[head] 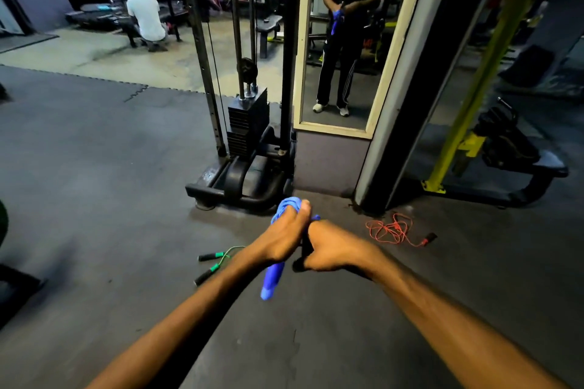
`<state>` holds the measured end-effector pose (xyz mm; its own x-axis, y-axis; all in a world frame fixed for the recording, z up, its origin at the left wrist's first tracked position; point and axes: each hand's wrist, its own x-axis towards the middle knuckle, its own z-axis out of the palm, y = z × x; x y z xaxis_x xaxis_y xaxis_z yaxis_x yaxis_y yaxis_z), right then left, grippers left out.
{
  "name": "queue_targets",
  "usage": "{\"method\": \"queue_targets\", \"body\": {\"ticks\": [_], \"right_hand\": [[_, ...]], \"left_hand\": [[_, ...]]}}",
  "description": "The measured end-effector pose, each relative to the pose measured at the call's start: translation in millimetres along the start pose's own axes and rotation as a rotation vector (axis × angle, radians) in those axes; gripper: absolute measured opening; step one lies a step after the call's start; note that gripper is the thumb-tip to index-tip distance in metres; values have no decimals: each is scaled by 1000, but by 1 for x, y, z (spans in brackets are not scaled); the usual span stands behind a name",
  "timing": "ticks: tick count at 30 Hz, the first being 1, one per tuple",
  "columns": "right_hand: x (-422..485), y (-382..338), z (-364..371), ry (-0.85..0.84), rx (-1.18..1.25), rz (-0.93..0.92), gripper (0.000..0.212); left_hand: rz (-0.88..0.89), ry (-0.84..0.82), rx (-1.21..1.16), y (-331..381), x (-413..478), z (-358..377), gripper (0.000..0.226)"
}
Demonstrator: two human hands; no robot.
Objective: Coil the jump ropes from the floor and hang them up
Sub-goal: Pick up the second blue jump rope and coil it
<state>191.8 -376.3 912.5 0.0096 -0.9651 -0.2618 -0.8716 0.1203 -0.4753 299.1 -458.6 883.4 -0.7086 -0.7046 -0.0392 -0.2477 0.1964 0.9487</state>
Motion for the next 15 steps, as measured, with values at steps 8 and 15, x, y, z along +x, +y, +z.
{"method": "queue_targets", "body": {"ticks": [8,15], "right_hand": [[-5,25,8,356,-48,-105,19],[-7,26,33,672,285,-124,26]], "left_hand": [[61,-185,-74,22,-6,-21,40],[108,-273,309,6,-1,-33,43]]}}
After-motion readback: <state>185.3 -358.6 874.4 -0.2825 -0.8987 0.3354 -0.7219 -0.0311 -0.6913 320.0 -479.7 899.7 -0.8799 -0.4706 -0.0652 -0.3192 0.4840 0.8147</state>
